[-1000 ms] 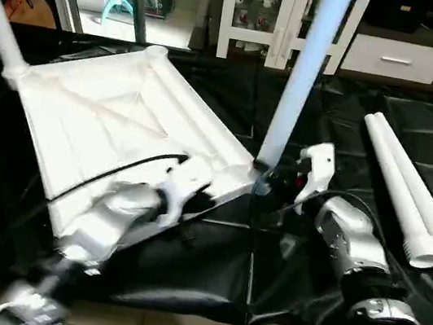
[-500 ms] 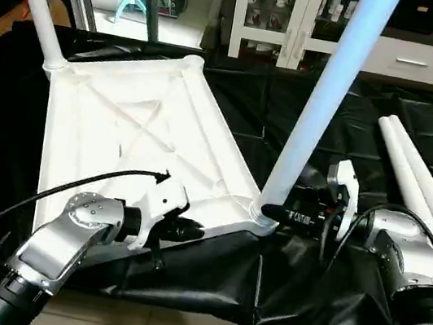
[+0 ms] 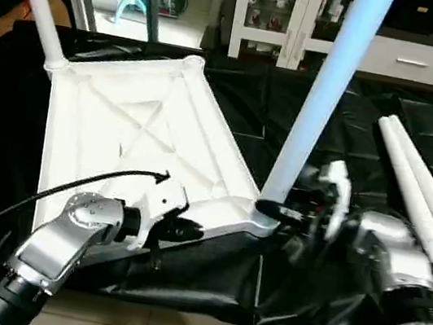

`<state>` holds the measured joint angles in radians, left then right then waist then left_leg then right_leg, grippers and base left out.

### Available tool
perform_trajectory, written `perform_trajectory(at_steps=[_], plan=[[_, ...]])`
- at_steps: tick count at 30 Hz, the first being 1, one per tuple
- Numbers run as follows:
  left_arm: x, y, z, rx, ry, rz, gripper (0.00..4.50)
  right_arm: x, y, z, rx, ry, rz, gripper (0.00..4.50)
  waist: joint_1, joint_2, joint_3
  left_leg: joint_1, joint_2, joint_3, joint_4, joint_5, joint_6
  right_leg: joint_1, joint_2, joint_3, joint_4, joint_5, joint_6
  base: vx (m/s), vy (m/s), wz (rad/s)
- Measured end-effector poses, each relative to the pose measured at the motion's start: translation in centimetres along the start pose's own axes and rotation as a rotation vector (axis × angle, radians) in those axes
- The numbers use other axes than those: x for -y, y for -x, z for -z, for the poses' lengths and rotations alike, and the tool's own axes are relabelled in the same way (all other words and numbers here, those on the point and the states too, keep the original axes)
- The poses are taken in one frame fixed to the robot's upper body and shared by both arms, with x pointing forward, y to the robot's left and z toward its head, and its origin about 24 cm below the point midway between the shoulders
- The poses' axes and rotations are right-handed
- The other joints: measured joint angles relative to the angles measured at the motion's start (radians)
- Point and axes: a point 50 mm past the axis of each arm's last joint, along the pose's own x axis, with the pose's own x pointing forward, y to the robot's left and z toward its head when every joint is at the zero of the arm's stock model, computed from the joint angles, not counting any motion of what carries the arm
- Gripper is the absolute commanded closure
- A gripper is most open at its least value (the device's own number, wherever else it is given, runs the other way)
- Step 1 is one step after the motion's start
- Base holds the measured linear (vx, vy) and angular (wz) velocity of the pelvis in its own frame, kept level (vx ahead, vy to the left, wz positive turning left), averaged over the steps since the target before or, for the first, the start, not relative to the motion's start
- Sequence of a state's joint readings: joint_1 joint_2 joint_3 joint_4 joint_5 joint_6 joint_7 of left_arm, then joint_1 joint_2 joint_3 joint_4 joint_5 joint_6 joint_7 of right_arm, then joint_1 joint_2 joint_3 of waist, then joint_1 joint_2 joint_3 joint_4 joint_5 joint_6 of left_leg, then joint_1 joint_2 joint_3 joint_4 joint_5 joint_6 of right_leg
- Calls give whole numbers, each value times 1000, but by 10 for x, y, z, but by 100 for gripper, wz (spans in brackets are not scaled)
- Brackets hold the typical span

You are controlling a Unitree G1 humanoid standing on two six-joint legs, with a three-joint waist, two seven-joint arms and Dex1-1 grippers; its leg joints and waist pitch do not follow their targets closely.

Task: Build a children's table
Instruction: Rotate leg to tighten

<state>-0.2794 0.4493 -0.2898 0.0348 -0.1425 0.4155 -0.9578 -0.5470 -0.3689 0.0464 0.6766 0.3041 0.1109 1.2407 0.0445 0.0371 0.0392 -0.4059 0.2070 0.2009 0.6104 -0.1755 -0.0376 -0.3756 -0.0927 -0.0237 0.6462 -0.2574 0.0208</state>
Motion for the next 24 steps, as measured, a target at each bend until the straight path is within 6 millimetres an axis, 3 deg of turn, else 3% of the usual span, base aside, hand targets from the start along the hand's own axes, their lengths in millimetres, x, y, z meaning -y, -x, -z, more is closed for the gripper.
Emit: perform_trajectory(at_steps=[7, 12, 15, 18, 24], plan=[[-4, 3, 0, -4, -3, -42, 450, 0, -15, 2, 26, 42, 55, 238, -11, 0, 0, 1, 0, 0, 0, -1, -2, 0, 0, 1, 0, 0, 0, 0, 0, 0], [-10, -6, -3, -2, 6, -123, 450, 6, -33, 2, 47, 56, 204, 247, -21, -1, 0, 3, 0, 2, 0, -3, -5, 0, 1, 4, 1, 0, 0, 0, 0, 0], [-18, -20, -12, -7, 35, -206, 450, 14, -47, -1, 91, 15, 389, 249, -30, -1, -1, 4, 0, 2, 0, -3, -5, 1, 1, 5, 1, 1, 0, 0, 0, 0], [-25, -46, -25, -18, 70, -333, 450, 26, -62, -6, 146, -86, 694, 250, -34, -3, -2, 4, -1, 3, 1, -3, -5, 1, 1, 7, 0, 2, -1, 0, 0, 0], [-23, -70, -35, -27, 41, -371, 450, 28, -72, -4, 176, -162, 885, 250, -27, -12, -7, 4, -1, 2, 1, -4, -4, 3, 1, 6, -2, 2, -1, 0, 0, 0]])
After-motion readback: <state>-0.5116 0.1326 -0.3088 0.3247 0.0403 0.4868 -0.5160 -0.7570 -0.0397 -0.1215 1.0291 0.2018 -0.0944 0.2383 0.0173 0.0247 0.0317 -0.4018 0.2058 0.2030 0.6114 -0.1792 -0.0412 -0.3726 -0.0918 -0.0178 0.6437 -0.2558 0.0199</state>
